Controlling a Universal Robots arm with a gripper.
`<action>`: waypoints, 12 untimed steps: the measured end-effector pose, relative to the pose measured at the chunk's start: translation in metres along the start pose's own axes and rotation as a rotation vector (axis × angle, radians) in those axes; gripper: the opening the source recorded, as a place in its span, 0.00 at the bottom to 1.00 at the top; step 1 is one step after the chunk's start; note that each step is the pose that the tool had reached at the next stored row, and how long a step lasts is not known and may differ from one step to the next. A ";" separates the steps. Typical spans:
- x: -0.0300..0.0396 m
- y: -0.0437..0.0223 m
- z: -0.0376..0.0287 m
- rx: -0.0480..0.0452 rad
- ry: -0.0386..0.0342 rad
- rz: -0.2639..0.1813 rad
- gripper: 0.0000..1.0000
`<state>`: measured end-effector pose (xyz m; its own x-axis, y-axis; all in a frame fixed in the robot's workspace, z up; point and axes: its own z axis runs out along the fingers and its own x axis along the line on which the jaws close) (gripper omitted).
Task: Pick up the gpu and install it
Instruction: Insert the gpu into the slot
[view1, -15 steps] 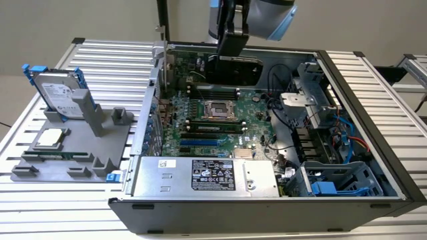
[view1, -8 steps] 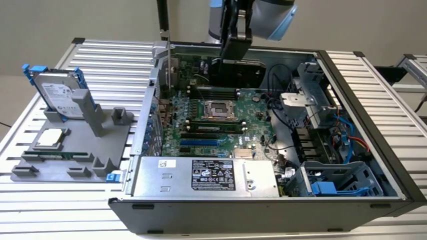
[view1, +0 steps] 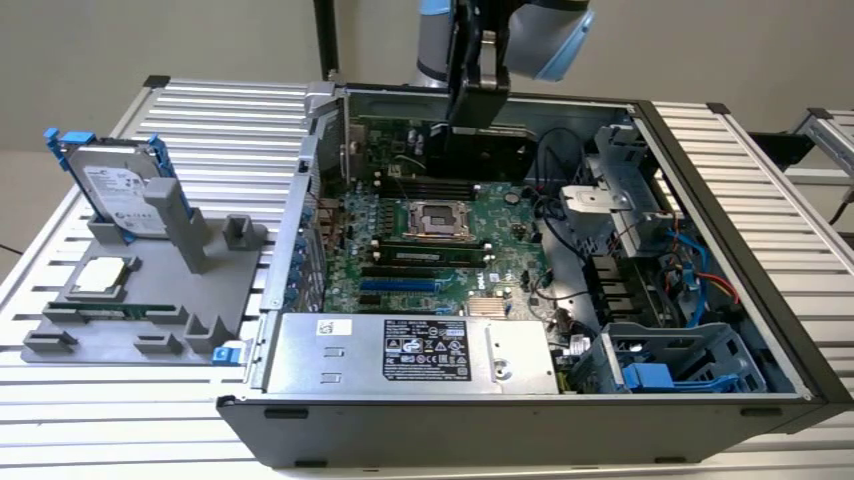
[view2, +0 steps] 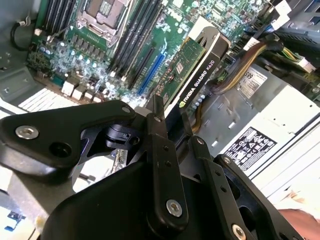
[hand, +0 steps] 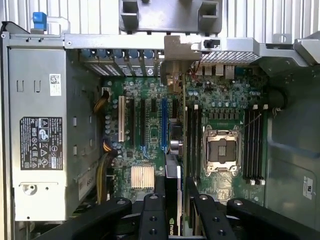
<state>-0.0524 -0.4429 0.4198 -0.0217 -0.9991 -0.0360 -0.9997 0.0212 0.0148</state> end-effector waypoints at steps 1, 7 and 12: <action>0.0000 -0.0001 0.0010 0.0022 0.0000 0.000 0.00; -0.0001 -0.0001 0.0072 0.0078 0.0009 0.000 0.00; -0.0001 -0.0001 0.0076 0.0078 0.0008 0.000 0.00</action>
<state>-0.0524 -0.4425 0.4122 -0.0218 -0.9991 -0.0352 -0.9997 0.0215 0.0069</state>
